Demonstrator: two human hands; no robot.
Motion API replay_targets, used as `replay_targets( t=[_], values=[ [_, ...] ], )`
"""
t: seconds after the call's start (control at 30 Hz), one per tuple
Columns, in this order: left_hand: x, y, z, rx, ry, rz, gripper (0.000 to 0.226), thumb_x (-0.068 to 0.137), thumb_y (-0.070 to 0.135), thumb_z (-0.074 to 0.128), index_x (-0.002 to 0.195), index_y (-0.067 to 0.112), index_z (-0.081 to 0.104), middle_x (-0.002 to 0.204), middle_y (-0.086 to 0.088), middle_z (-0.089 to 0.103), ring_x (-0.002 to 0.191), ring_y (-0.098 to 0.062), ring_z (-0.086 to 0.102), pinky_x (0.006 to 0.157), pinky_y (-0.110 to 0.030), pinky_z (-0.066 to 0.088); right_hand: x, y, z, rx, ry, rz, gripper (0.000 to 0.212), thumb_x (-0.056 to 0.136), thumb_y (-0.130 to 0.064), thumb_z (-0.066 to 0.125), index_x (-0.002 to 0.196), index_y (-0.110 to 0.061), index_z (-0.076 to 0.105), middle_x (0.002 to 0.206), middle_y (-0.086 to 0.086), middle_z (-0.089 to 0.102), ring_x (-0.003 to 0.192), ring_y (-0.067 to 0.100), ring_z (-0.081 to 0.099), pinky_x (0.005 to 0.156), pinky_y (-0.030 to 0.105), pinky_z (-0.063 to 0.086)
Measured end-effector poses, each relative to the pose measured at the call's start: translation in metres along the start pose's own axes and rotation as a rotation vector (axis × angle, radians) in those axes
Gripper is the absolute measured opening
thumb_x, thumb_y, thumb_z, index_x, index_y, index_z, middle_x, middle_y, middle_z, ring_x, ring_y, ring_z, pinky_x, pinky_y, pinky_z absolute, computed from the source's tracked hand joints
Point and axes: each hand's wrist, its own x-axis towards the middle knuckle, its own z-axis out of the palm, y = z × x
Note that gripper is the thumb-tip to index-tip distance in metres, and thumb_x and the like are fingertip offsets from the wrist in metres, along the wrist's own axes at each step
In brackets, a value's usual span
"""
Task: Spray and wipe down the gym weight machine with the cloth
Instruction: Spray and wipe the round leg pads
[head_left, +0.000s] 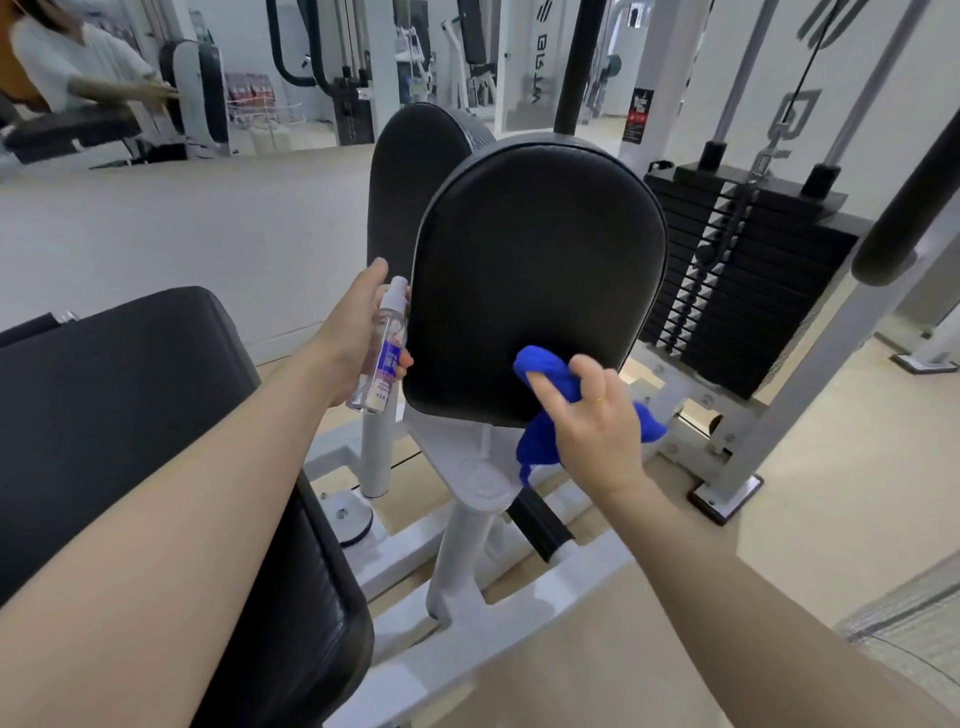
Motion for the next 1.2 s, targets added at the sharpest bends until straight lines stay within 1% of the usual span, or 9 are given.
replay_targets(
  t=[0.13, 0.3, 0.37, 0.5, 0.7, 0.8, 0.9, 1.0, 1.2],
  values=[
    [-0.006, 0.001, 0.005, -0.034, 0.052, 0.002, 0.036, 0.092, 0.059, 0.027, 0.089, 0.034, 0.052, 0.074, -0.011, 0.058, 0.052, -0.018, 0.055, 0.054, -0.028, 0.047, -0.003, 0.0, -0.007, 0.051, -0.044, 0.023, 0.006, 0.095, -0.037, 0.046, 0.092, -0.042, 0.042, 0.103, -0.004, 0.054, 0.103, 0.026, 0.049, 0.087, 0.04, 0.044],
    [-0.016, 0.018, 0.016, 0.076, 0.147, -0.154, 0.046, 0.094, 0.053, 0.029, 0.09, 0.016, 0.054, 0.07, -0.016, 0.06, 0.052, -0.021, 0.057, 0.058, -0.029, 0.05, 0.066, -0.01, -0.072, 0.066, 0.087, 0.171, 0.017, 0.087, -0.058, 0.044, 0.084, -0.042, 0.041, 0.081, -0.02, 0.046, 0.081, 0.009, 0.049, 0.062, 0.016, 0.04],
    [-0.019, 0.032, 0.019, 0.084, 0.158, -0.211, 0.042, 0.094, 0.044, 0.032, 0.104, 0.009, 0.054, 0.074, -0.012, 0.06, 0.054, -0.021, 0.056, 0.06, -0.031, 0.051, 0.09, -0.015, -0.094, 0.139, 0.048, 0.192, 0.003, 0.09, -0.045, 0.048, 0.09, -0.044, 0.051, 0.089, -0.011, 0.05, 0.081, 0.012, 0.048, 0.063, 0.024, 0.042],
    [-0.035, 0.079, 0.012, 0.096, 0.11, -0.174, 0.033, 0.096, 0.029, 0.034, 0.126, 0.022, 0.045, 0.103, -0.004, 0.058, 0.073, -0.021, 0.058, 0.071, -0.036, 0.055, 0.111, -0.024, -0.11, -0.029, -0.2, -0.073, 0.041, 0.077, -0.014, 0.07, 0.118, -0.016, 0.061, 0.097, 0.012, 0.058, 0.062, 0.025, 0.055, 0.047, 0.023, 0.032],
    [-0.049, 0.149, -0.021, 0.197, -0.094, 0.037, 0.059, 0.09, 0.039, 0.05, 0.141, 0.048, 0.022, 0.126, 0.008, 0.052, 0.117, -0.019, 0.051, 0.102, -0.048, 0.042, 0.166, -0.045, -0.128, 0.024, -0.601, 0.17, 0.041, 0.097, -0.022, 0.044, 0.137, -0.025, 0.037, 0.129, 0.007, 0.04, 0.097, 0.02, 0.054, 0.082, 0.027, 0.049],
    [-0.055, 0.168, -0.036, 0.189, -0.043, 0.098, 0.061, 0.094, 0.032, 0.05, 0.144, 0.046, 0.019, 0.078, 0.014, 0.051, 0.078, -0.007, 0.056, 0.084, -0.017, 0.048, 0.194, -0.046, -0.138, 0.108, -0.694, 0.372, 0.044, 0.097, -0.022, 0.043, 0.14, -0.028, 0.036, 0.131, 0.007, 0.042, 0.1, 0.022, 0.056, 0.086, 0.029, 0.047],
    [-0.051, 0.175, -0.044, 0.232, 0.066, 0.143, 0.056, 0.098, 0.028, 0.043, 0.144, 0.044, 0.016, 0.083, 0.011, 0.056, 0.082, -0.014, 0.059, 0.061, 0.003, 0.04, 0.22, -0.044, -0.138, 0.129, -0.753, 0.438, 0.046, 0.097, -0.023, 0.042, 0.142, -0.027, 0.033, 0.133, 0.009, 0.041, 0.101, 0.025, 0.056, 0.087, 0.033, 0.046],
    [-0.033, 0.173, -0.047, 0.221, 0.096, 0.129, 0.048, 0.1, 0.029, 0.034, 0.143, 0.044, 0.018, 0.091, -0.014, 0.06, 0.081, -0.025, 0.061, 0.064, -0.008, 0.048, 0.249, -0.039, -0.12, 0.096, -0.702, 0.574, 0.041, 0.097, -0.019, 0.041, 0.138, -0.022, 0.036, 0.127, 0.013, 0.045, 0.092, 0.025, 0.053, 0.075, 0.031, 0.041],
    [0.018, 0.151, -0.039, 0.135, 0.053, 0.031, 0.047, 0.1, 0.027, 0.035, 0.142, 0.041, 0.02, 0.091, -0.003, 0.054, 0.072, -0.017, 0.056, 0.059, -0.019, 0.051, 0.282, -0.023, -0.056, 0.241, -0.674, 0.929, 0.043, 0.095, -0.026, 0.051, 0.131, -0.008, 0.036, 0.112, 0.011, 0.047, 0.078, 0.016, 0.043, 0.071, 0.031, 0.035]
  ],
)
